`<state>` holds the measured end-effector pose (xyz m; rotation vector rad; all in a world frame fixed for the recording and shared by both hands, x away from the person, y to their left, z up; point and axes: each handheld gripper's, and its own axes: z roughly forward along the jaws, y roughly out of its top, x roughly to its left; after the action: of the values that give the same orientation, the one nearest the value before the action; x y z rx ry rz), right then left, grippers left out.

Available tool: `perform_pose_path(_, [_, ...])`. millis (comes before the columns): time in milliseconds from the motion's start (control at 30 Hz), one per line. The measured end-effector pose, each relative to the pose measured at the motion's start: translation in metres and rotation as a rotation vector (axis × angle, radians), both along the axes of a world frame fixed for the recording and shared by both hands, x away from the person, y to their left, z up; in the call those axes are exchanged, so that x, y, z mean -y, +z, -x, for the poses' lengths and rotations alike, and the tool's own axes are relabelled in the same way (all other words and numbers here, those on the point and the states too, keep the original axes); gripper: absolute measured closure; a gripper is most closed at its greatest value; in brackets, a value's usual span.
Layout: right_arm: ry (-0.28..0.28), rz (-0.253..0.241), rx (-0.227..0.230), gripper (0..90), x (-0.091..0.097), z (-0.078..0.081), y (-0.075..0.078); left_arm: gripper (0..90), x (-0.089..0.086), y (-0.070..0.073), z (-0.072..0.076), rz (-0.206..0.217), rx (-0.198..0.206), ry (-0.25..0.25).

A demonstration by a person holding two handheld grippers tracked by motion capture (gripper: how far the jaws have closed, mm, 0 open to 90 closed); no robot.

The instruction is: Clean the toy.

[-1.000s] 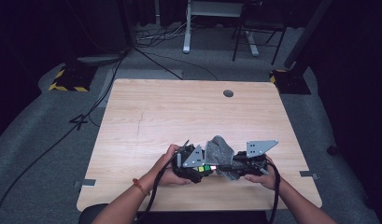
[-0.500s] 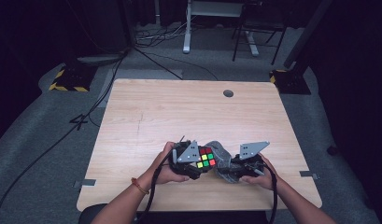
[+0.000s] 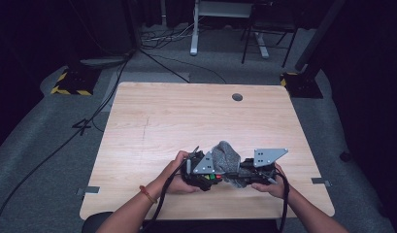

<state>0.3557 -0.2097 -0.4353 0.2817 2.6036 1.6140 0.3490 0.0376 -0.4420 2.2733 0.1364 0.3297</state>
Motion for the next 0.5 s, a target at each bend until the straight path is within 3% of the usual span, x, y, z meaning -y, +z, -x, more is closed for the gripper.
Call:
perform_pose_path(100, [-0.018, 0.012, -0.001, 74.1, 0.001, -0.002, -0.001, 33.1, -0.004, 0.004, -0.003, 0.034, -0.022, 0.001])
perform_pose_path(367, [-0.042, 0.153, -0.028, 74.0, 0.005, -0.009, -0.017, 33.4, -0.013, 0.014, -0.002, 0.087, -0.015, -0.002])
perform_pose_path(500, [-0.041, 0.159, -0.036, 73.9, 0.005, -0.010, -0.019, 33.4, -0.015, 0.016, -0.002, 0.093, -0.010, -0.001])
